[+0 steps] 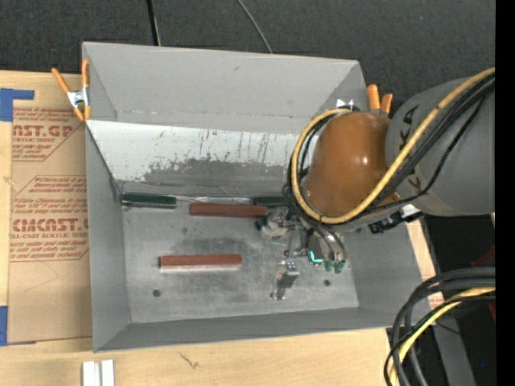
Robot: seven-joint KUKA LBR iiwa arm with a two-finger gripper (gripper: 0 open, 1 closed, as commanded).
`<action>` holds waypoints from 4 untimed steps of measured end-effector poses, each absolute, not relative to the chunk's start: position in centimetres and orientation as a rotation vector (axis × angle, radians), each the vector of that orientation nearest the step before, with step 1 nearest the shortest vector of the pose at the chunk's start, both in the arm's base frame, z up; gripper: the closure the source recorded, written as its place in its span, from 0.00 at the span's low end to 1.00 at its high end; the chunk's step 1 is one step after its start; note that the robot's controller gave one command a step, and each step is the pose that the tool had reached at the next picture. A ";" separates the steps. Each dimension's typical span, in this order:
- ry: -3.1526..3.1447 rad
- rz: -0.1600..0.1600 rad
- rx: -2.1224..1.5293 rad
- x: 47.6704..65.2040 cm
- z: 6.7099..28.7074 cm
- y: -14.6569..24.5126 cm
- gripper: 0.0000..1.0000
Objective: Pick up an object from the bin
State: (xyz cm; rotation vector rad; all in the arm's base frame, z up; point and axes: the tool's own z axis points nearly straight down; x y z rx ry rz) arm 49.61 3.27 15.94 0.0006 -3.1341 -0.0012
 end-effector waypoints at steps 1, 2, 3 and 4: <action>-3.141 -0.002 0.001 49.8 16.3 3.3 0.00; -3.158 -0.008 0.044 54.8 7.6 9.9 1.00; -3.158 -0.008 0.044 54.8 7.6 9.9 1.00; -3.157 -0.008 0.044 54.8 7.8 9.9 1.00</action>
Offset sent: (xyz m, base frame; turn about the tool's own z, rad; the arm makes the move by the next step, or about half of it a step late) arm 0.0469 0.0637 -0.0894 -0.0266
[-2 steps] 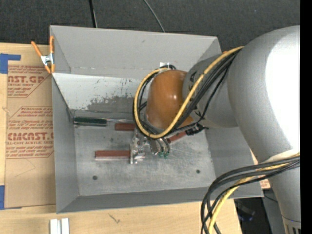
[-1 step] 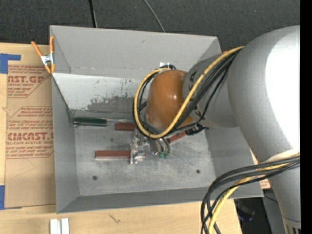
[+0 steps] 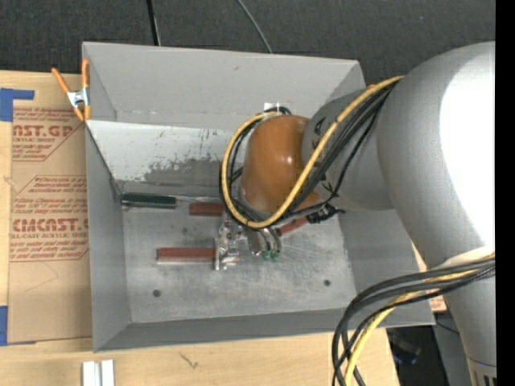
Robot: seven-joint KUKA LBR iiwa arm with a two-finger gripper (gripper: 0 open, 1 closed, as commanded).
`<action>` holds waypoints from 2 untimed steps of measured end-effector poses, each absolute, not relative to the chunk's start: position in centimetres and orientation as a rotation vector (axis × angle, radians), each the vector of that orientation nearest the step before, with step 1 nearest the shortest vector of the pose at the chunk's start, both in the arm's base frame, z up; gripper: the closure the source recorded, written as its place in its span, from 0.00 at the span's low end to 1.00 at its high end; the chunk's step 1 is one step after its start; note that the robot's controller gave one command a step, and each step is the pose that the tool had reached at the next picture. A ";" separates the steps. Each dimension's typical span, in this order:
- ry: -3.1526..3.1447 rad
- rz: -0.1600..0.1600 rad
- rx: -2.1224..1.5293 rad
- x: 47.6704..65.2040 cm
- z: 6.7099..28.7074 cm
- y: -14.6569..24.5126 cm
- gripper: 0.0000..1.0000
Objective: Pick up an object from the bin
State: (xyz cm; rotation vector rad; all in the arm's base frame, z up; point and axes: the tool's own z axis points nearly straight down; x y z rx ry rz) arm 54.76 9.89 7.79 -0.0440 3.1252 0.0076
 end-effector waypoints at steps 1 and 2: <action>3.137 0.003 -0.043 54.0 11.0 8.4 1.00; 3.135 0.002 -0.150 56.5 21.6 14.0 1.00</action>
Offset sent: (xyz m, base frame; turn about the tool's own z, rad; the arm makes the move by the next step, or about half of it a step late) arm 0.0170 0.0406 0.1381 -0.0662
